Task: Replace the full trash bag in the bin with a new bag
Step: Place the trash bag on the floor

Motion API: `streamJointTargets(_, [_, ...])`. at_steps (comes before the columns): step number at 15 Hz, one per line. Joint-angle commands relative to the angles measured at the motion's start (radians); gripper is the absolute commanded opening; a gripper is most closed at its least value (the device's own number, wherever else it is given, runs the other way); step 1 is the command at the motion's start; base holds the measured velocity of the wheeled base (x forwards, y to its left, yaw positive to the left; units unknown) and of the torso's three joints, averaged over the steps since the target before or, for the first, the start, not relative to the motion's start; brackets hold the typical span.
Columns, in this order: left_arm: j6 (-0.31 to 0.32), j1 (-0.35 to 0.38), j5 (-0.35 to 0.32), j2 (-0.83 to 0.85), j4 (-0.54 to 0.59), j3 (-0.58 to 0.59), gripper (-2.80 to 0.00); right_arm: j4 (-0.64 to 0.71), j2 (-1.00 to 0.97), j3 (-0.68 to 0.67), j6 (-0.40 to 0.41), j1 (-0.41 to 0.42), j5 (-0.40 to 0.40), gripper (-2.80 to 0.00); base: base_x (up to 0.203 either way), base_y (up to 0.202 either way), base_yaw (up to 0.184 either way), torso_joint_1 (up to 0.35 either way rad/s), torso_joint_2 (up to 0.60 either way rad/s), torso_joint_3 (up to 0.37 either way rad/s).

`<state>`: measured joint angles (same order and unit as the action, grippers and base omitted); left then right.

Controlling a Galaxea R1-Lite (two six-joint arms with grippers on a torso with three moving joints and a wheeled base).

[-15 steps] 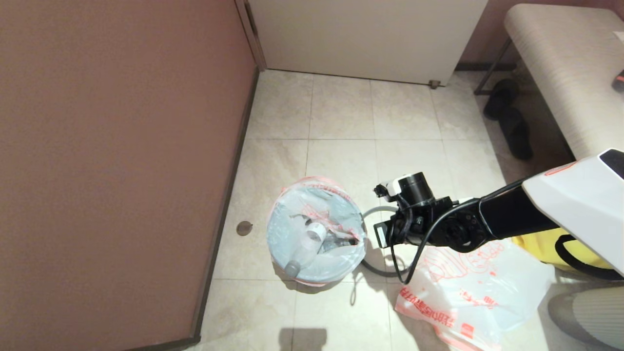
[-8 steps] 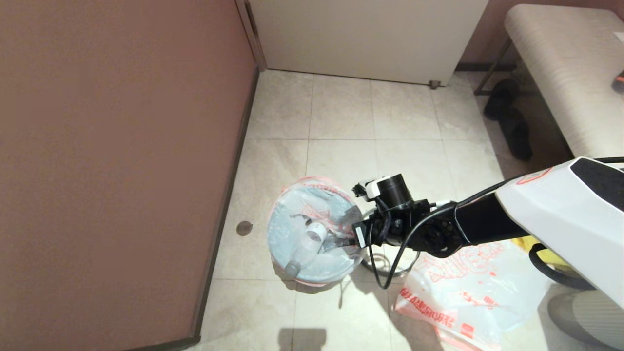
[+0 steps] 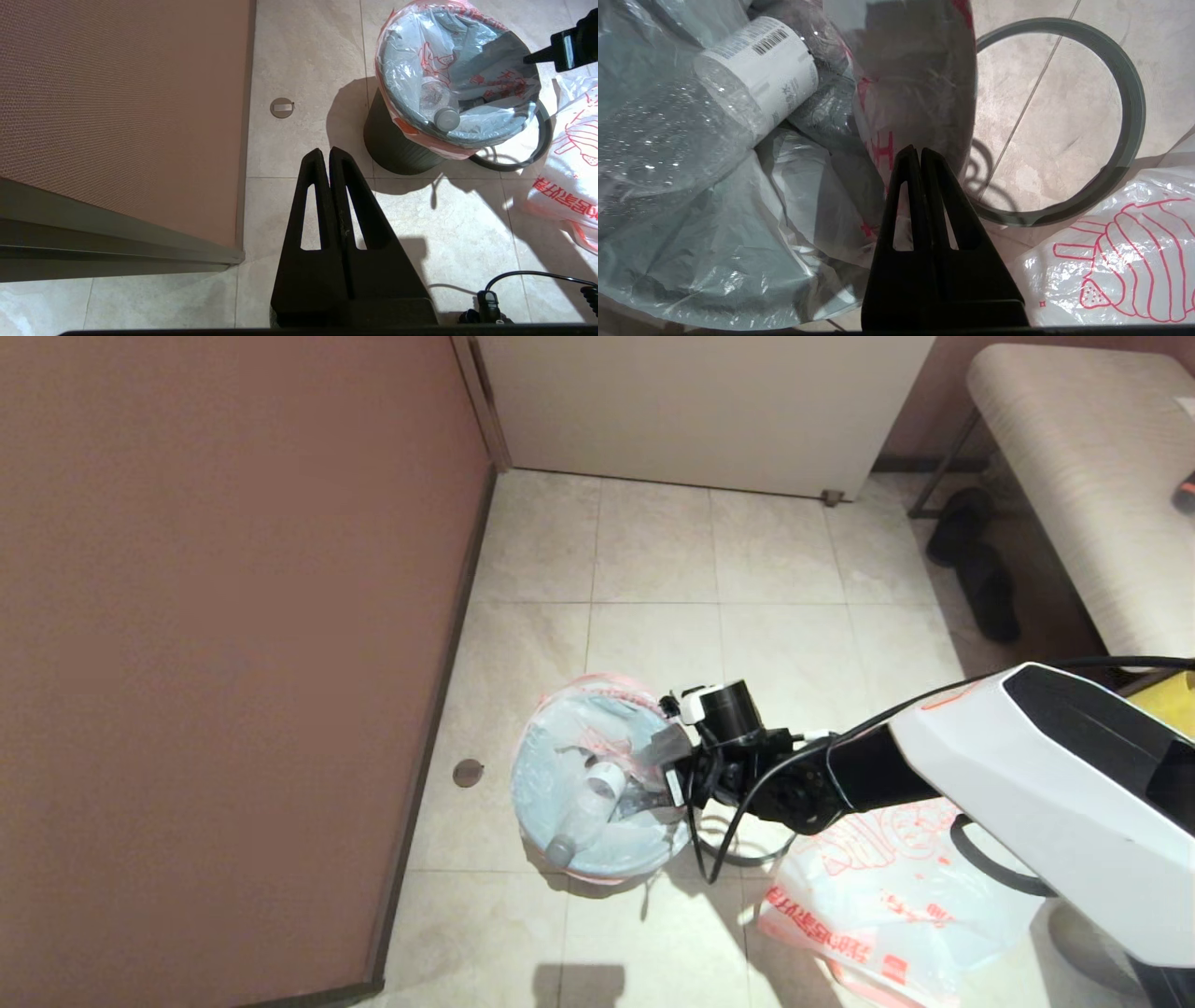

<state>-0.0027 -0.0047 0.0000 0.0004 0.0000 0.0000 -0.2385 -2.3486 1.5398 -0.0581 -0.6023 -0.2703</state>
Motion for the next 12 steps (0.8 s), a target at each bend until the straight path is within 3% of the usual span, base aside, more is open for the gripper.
streamJointTargets(1, [0.000,0.000,0.000,0.000,0.000,0.000,-2.80,-0.013,-0.018,-0.012,0.000,0.010,-0.003,-2.80,0.000,0.000,0.000,0.000,0.00,0.000])
streamJointTargets(6, [0.000,0.000,0.000,0.000,0.000,0.000,-2.80,-0.026,-0.025,-0.033,0.018,0.020,-0.029,-2.80,0.000,0.000,0.000,0.000,0.00,0.000])
streamJointTargets(12, [0.000,0.000,0.000,0.000,0.000,0.000,-2.80,0.030,-0.005,0.163,0.050,0.018,-0.055,-2.80,0.000,0.000,0.000,0.000,0.00,0.000])
